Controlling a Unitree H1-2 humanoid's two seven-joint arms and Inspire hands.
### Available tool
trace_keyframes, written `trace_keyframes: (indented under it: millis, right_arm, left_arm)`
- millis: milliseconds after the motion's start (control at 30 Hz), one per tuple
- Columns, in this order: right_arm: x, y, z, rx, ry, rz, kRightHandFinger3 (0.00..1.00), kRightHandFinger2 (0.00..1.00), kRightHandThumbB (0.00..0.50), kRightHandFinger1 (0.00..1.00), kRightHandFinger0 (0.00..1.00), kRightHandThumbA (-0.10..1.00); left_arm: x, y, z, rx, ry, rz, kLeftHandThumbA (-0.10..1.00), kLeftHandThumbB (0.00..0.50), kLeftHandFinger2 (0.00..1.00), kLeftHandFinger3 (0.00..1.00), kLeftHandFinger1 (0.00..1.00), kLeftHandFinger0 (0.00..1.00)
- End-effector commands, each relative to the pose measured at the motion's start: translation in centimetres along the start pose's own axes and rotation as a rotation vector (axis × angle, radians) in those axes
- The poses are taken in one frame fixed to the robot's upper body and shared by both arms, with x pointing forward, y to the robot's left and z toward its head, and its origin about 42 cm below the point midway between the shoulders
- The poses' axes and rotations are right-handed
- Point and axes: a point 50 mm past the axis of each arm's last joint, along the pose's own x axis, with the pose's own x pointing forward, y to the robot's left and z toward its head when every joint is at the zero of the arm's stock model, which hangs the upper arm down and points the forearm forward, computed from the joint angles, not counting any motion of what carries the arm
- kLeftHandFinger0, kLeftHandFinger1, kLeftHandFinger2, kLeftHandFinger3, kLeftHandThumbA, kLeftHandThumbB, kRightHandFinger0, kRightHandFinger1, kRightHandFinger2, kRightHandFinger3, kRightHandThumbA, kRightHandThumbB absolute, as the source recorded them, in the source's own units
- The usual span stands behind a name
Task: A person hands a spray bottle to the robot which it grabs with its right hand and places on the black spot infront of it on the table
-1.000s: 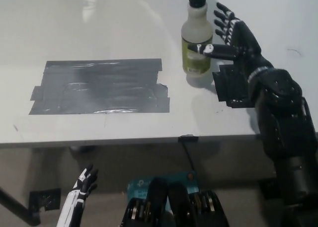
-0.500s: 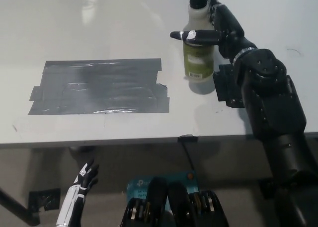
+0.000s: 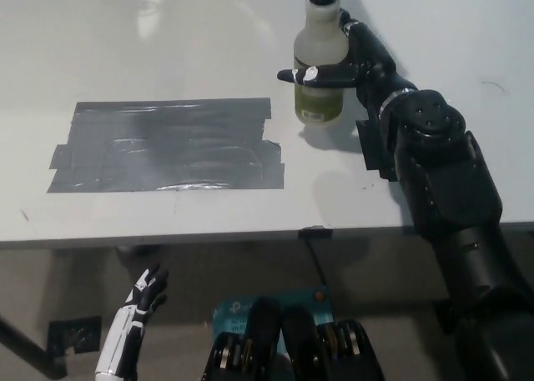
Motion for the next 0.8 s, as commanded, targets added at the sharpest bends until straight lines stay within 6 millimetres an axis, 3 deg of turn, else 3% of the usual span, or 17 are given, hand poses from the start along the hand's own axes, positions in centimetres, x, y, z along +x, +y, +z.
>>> trace_keyframes:
  millis: [0,300,333,400,433,467,500,533,567,633,700,767]
  right_arm:
    - [0.3,0.7,2.2,-0.024,-0.087,0.03,1.0,1.0,0.472,1.0,1.0,1.0]
    - [0.5,0.7,2.1,-0.046,-0.094,0.038,1.0,1.0,0.407,1.0,1.0,1.0]
    - [0.5,0.8,2.3,-0.036,-0.1,0.033,1.0,1.0,0.393,1.0,1.0,0.98]
    - [0.6,0.9,2.7,-0.042,-0.101,-0.016,1.0,1.0,0.41,1.0,1.0,0.88]
    - [1.1,0.9,3.1,-0.033,-0.14,-0.063,0.87,0.77,0.418,0.59,0.68,0.68]
    - [1.3,0.9,3.5,-0.062,-0.198,-0.151,0.45,0.35,0.403,0.21,0.33,0.59]
    - [1.3,0.9,3.8,-0.08,-0.232,-0.203,0.15,0.1,0.39,0.03,0.03,0.5]
    - [1.2,0.9,4.0,-0.081,-0.254,-0.23,0.01,0.0,0.374,0.0,0.0,0.5]
    - [1.2,1.0,4.0,-0.075,-0.258,-0.228,0.0,0.0,0.365,0.0,0.0,0.5]
    - [1.0,1.1,4.3,-0.073,-0.277,-0.236,0.0,0.01,0.375,0.02,0.11,0.51]
    - [0.9,1.1,4.5,-0.116,-0.287,-0.263,0.0,0.0,0.403,0.0,0.02,0.59]
    - [0.9,1.0,4.9,-0.105,-0.306,-0.272,0.02,0.0,0.389,0.0,0.01,0.55]
  left_arm:
    - [0.4,0.5,1.0,0.008,-0.038,0.001,1.0,0.124,1.0,1.0,1.0,1.0]
    - [0.3,0.4,1.0,0.005,-0.039,0.0,1.0,0.132,1.0,1.0,1.0,1.0]
    - [0.4,0.4,1.0,0.008,-0.042,-0.001,1.0,0.133,1.0,1.0,1.0,1.0]
    - [0.4,0.4,1.0,0.01,-0.043,-0.001,1.0,0.135,1.0,1.0,1.0,1.0]
    - [0.6,0.5,1.1,0.008,-0.045,-0.002,1.0,0.12,1.0,1.0,1.0,1.0]
    - [0.8,0.5,1.3,0.004,-0.045,0.0,1.0,0.114,1.0,1.0,1.0,1.0]
    - [0.9,0.5,1.4,0.003,-0.045,0.0,1.0,0.114,1.0,1.0,1.0,1.0]
    - [0.9,0.5,1.4,0.003,-0.045,0.001,1.0,0.116,1.0,1.0,1.0,1.0]
    - [0.9,0.5,1.4,0.003,-0.045,0.001,1.0,0.116,1.0,1.0,1.0,1.0]
    - [0.9,0.5,1.4,0.007,-0.045,0.003,1.0,0.12,1.0,1.0,1.0,1.0]
    - [0.9,0.5,1.5,0.007,-0.053,0.003,1.0,0.095,1.0,1.0,1.0,1.0]
    - [1.3,0.5,1.6,0.006,-0.063,0.004,1.0,0.111,1.0,1.0,1.0,1.0]
